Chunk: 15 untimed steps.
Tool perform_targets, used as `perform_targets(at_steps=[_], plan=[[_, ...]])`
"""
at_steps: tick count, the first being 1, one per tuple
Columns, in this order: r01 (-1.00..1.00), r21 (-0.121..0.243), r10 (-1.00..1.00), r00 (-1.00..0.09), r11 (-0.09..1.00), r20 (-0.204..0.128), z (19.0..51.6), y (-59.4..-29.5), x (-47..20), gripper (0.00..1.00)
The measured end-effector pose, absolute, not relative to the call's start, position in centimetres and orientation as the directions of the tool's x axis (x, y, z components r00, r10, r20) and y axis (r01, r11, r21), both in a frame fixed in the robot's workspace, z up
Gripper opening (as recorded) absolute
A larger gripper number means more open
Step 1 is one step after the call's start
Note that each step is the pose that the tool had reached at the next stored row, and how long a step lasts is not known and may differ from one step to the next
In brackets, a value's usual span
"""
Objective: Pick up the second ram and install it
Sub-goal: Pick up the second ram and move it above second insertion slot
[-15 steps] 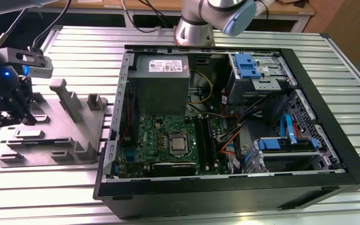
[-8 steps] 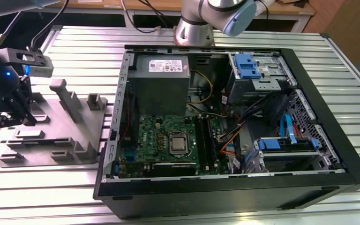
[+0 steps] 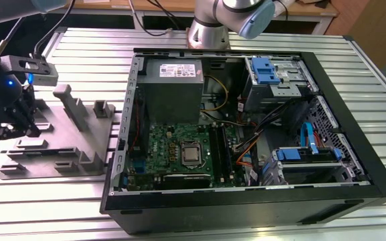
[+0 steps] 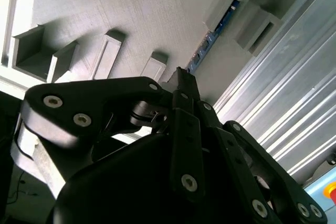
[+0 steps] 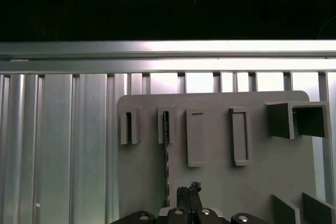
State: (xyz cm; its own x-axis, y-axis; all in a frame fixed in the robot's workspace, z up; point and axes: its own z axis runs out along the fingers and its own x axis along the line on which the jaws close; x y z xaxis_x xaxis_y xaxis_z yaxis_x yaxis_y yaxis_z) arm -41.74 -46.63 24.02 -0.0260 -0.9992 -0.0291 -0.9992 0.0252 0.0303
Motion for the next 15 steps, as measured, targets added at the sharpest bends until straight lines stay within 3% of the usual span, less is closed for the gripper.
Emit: perform_targets(at_steps=[15], plan=[[-1.0, 0.016, -0.999, 0.001, -0.001, -0.035, 23.67, -47.22, -41.76, 0.1]])
